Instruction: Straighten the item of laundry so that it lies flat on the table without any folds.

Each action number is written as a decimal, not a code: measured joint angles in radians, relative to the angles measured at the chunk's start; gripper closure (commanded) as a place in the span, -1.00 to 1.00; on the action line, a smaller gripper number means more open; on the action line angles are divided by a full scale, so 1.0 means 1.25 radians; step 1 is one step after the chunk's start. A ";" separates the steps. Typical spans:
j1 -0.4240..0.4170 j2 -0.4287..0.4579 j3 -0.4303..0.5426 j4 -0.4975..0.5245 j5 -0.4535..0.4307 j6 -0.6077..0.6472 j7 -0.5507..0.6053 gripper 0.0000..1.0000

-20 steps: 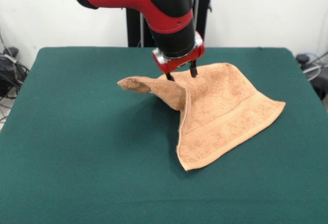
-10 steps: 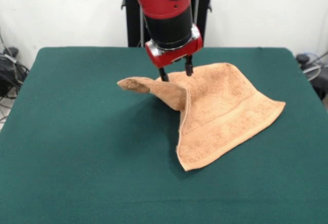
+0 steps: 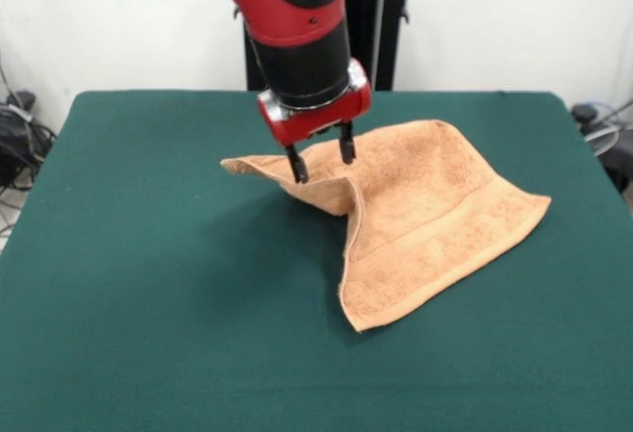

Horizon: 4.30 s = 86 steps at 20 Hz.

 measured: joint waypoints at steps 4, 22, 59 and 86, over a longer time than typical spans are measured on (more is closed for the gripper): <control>-0.014 0.012 0.005 -0.007 -0.001 0.000 0.000 -1.00; -0.028 0.066 0.004 -0.060 -0.159 0.000 0.000 -1.00; 0.032 0.040 -0.036 -0.144 -0.333 -0.069 0.000 -1.00; 0.189 -0.171 -0.056 -0.213 -0.310 0.178 0.000 -1.00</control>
